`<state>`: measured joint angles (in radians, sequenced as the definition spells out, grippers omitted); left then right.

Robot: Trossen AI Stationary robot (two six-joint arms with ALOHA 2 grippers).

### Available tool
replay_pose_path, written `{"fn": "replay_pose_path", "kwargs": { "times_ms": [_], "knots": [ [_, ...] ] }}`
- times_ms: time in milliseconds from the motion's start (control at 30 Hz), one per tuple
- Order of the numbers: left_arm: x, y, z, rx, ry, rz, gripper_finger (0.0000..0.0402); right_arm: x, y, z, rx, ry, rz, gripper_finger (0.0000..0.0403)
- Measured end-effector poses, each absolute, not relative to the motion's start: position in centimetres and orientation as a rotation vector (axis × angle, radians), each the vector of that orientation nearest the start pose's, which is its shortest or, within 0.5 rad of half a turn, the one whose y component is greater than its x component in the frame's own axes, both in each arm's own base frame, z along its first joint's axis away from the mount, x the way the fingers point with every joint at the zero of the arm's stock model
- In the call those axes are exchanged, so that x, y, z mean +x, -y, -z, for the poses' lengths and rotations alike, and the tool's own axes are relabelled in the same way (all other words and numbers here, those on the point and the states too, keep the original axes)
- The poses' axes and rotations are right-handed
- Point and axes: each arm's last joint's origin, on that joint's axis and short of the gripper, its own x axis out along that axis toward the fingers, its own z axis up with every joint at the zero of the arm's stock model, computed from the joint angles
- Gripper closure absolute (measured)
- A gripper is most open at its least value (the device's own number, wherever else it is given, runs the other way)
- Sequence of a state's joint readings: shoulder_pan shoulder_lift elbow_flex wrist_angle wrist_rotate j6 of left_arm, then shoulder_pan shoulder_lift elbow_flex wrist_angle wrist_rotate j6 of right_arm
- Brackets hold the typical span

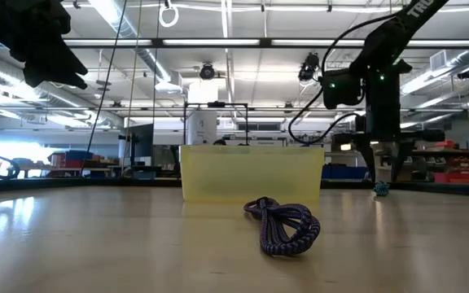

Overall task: Pick and place USB-C Cables
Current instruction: Put the top light blue charger cable into the yellow bin

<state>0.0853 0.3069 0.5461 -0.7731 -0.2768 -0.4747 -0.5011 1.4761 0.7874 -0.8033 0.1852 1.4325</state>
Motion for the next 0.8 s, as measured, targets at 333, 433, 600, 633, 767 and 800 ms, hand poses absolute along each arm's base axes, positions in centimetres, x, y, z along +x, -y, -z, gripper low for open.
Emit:
{"fn": "replay_pose_path", "kwargs": {
  "times_ms": [333, 433, 600, 633, 767, 800],
  "knots": [
    [7.3, -1.4, -25.1, -0.407, -0.439, -0.472, 0.0214, 19.7, 11.4, -14.3, 1.354, -0.756, 1.512, 0.0246],
    [7.4, -1.4, -25.1, -0.407, -0.439, -0.473, 0.0214, 19.4, 11.2, -13.7, 1.381, -0.753, 1.505, 0.0256],
    [7.4, -1.4, -25.1, -0.41, -0.439, -0.474, 0.0214, 19.4, 11.1, -13.5, 1.349, -0.792, 1.45, 0.0329],
    [7.4, -1.4, -25.1, -0.41, -0.439, -0.473, 0.0214, 19.5, 11.2, -13.5, 1.335, -0.797, 1.431, 0.0353],
    [7.3, -1.4, -25.1, -0.41, -0.439, -0.474, 0.0214, 19.9, 11.3, -13.7, 1.288, -0.825, 1.357, 0.0373],
    [7.4, -1.4, -25.1, -0.41, -0.439, -0.474, 0.0214, 20.1, 11.4, -13.9, 1.283, -0.838, 1.331, 0.0373]
  ]
}}
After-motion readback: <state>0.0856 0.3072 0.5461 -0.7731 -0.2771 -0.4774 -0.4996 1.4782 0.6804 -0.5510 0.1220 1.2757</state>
